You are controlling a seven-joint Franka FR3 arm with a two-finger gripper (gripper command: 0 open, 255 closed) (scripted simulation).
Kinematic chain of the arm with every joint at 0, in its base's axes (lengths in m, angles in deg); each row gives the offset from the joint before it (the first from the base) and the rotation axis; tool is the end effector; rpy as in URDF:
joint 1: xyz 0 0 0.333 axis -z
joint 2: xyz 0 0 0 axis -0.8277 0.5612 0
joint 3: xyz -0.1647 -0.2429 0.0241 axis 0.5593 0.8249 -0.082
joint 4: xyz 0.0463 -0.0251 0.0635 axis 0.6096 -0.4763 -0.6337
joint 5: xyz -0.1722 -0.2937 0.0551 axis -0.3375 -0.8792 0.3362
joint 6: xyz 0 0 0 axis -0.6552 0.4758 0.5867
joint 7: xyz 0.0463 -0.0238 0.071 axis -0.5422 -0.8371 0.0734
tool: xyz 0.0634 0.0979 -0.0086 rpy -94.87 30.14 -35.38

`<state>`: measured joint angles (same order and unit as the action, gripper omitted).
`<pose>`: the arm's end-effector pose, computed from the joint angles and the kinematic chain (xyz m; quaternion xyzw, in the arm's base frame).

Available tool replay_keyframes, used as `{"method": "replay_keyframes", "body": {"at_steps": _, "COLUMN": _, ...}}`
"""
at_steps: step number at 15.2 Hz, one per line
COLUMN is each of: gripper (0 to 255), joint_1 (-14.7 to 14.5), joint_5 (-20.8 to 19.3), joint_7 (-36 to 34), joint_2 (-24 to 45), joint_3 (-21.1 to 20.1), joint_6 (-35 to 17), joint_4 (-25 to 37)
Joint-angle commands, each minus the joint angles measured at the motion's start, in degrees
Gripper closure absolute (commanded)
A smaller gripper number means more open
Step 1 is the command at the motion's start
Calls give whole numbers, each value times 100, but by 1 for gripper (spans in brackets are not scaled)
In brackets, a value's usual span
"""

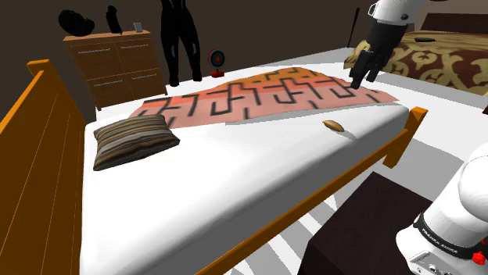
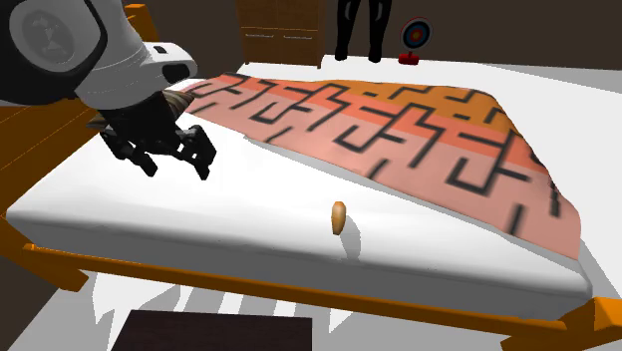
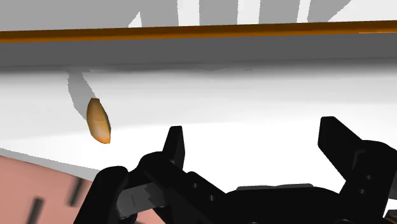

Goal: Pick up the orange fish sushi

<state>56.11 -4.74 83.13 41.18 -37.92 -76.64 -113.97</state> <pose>0.2888 -0.0134 0.5806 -0.9982 0.0213 -0.0561 0.0007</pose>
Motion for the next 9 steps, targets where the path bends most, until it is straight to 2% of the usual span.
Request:
{"method": "replay_keyframes", "body": {"at_steps": 1, "gripper": 0, "joint_1": 0, "joint_5": 0, "joint_7": 0, "joint_2": 0, "joint_3": 0, "joint_6": 0, "joint_4": 0}}
{"method": "replay_keyframes", "body": {"at_steps": 9, "gripper": 0, "joint_1": 219, "joint_5": -332, "joint_7": 700, "joint_2": 794, "joint_3": 688, "joint_6": -1176, "joint_4": -462}}
